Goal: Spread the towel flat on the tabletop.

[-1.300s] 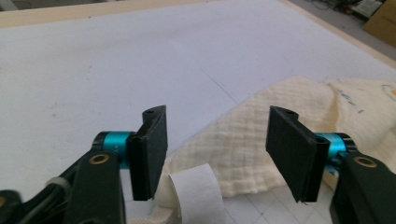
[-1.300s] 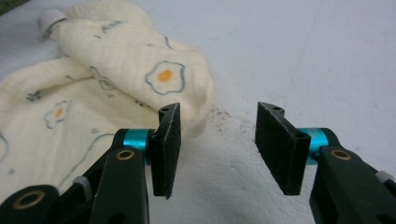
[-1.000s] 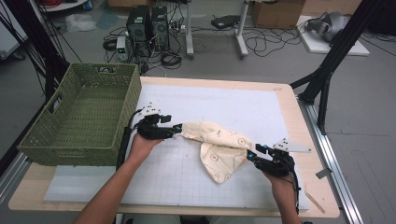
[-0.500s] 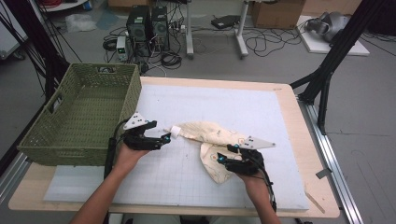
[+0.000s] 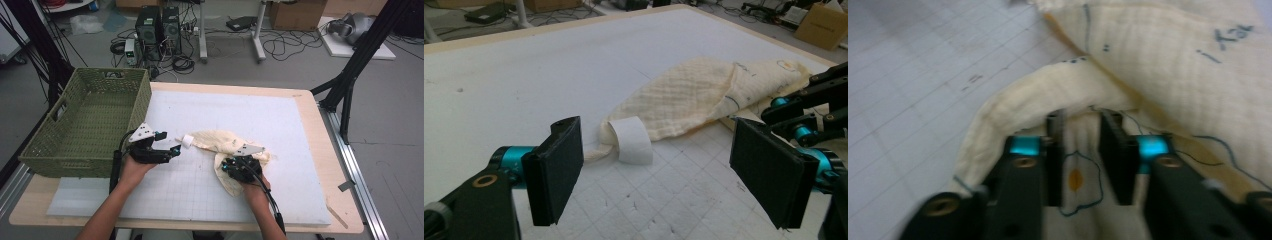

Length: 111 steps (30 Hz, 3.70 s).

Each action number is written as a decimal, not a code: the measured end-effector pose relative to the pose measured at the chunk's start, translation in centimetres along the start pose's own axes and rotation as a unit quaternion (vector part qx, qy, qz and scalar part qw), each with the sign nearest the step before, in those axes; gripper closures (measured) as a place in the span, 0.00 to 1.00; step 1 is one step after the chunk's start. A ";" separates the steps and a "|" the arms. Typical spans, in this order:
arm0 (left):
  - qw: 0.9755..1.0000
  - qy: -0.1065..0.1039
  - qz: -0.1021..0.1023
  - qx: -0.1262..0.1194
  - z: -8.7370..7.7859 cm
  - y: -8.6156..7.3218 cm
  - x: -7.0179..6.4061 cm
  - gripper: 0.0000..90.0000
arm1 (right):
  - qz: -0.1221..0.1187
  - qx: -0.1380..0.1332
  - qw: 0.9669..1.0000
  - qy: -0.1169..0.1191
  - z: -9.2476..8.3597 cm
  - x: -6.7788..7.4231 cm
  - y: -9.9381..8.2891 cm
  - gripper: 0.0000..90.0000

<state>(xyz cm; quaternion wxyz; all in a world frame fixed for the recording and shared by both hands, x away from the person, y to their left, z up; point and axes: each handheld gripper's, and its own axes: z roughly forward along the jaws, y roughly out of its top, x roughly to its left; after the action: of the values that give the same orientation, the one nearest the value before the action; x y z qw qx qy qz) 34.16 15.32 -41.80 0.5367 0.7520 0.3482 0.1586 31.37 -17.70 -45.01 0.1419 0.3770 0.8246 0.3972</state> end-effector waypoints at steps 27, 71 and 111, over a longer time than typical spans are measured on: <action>1.000 -0.004 -0.011 -0.008 -0.2 0.0 0.2 0.27 | -0.058 -0.062 0.996 0.005 -4.4 -1.5 1.1 0.35; 1.000 -0.007 -0.022 -0.001 0.1 -0.5 -0.1 0.28 | -0.116 0.005 0.990 0.080 -2.1 -3.8 3.4 0.93; 1.000 -0.003 -0.016 -0.001 0.1 -0.6 -0.1 0.31 | 0.056 0.007 0.992 -0.117 -3.3 -9.3 1.1 0.55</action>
<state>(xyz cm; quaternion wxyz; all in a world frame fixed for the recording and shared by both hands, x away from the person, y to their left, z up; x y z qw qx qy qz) 33.97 15.26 -42.35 0.5408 0.7463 0.3584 0.1487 36.44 -25.94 -42.63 0.2125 0.4672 0.7829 0.3517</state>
